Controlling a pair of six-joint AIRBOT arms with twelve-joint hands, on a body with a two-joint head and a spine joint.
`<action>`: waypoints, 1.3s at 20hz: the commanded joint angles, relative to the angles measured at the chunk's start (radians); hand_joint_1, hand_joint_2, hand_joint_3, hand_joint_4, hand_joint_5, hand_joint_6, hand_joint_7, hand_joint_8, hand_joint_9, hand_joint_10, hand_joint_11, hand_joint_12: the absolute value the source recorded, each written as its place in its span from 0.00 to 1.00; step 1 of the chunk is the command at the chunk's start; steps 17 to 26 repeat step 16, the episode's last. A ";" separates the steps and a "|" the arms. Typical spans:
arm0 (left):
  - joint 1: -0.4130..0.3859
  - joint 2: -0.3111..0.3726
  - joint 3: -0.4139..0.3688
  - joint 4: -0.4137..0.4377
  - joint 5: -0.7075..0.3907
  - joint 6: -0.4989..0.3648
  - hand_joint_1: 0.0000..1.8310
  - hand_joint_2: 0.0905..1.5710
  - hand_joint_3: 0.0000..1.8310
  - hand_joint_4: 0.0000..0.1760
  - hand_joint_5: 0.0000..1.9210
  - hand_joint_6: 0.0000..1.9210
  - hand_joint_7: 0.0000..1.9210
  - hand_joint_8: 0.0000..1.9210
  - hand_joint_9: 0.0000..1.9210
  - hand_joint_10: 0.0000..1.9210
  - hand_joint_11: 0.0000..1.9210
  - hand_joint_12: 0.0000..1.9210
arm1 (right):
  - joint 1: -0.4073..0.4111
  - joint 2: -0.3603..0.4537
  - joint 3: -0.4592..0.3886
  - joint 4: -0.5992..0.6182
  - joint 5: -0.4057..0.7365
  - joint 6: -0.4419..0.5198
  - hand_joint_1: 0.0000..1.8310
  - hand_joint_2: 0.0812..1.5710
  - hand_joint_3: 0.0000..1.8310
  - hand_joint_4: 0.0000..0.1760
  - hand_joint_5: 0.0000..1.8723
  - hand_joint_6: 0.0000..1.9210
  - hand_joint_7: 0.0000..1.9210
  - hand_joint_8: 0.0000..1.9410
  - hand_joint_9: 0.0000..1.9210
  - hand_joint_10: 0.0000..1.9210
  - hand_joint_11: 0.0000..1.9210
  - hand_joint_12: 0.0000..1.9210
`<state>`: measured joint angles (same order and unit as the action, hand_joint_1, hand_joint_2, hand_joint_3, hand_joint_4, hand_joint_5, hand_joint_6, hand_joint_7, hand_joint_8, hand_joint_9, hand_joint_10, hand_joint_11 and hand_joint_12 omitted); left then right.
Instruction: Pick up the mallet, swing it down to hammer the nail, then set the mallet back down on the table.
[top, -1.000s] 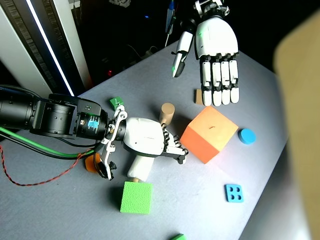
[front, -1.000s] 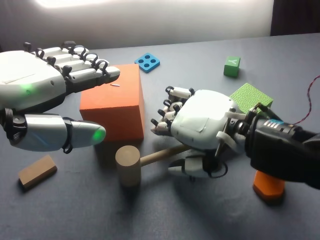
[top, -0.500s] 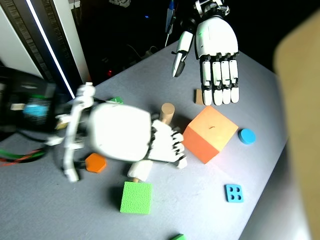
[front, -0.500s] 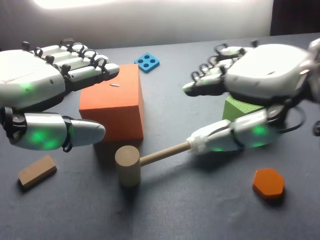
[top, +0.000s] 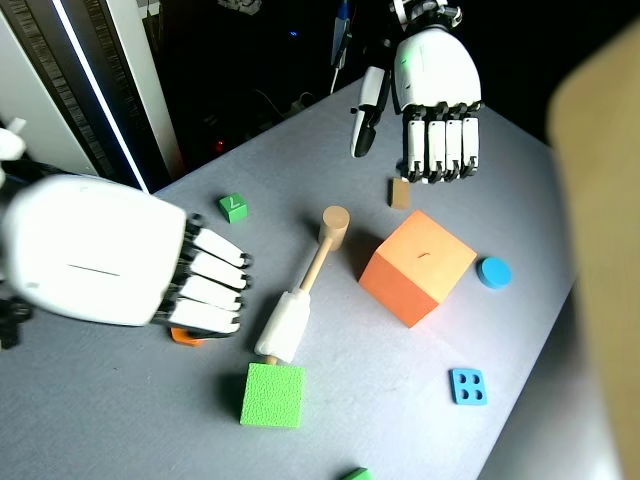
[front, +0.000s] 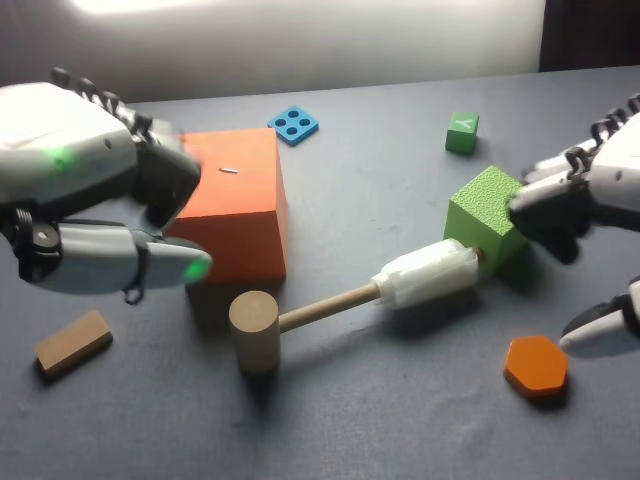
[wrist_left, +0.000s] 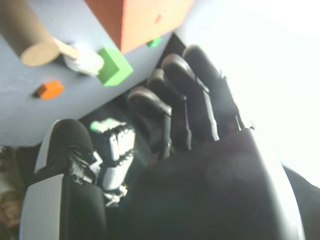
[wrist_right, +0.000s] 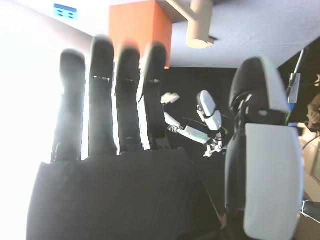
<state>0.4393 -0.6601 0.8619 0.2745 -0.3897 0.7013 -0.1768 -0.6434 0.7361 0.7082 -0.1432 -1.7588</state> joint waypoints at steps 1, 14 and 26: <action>-0.011 0.004 -0.005 -0.009 -0.093 -0.001 0.15 0.72 0.00 0.00 0.69 0.99 0.77 1.00 0.77 1.00 0.73 1.00 | 0.025 0.001 -0.007 0.014 0.079 -0.010 0.27 0.60 0.00 0.32 0.53 1.00 0.54 1.00 0.55 1.00 0.60 1.00; -0.037 -0.013 -0.020 -0.010 -0.092 0.001 0.66 0.79 0.02 0.00 0.79 1.00 0.83 1.00 0.87 1.00 0.88 1.00 | 0.025 -0.006 -0.010 0.014 0.096 -0.042 0.56 0.87 0.01 1.00 0.67 1.00 0.83 1.00 0.86 1.00 0.85 1.00; -0.043 -0.014 -0.017 -0.010 -0.092 0.001 0.65 0.79 0.02 0.00 0.74 1.00 0.83 1.00 0.87 1.00 0.87 1.00 | 0.026 -0.006 -0.010 0.014 0.102 -0.042 0.58 0.86 0.00 1.00 0.66 1.00 0.82 1.00 0.86 1.00 0.85 1.00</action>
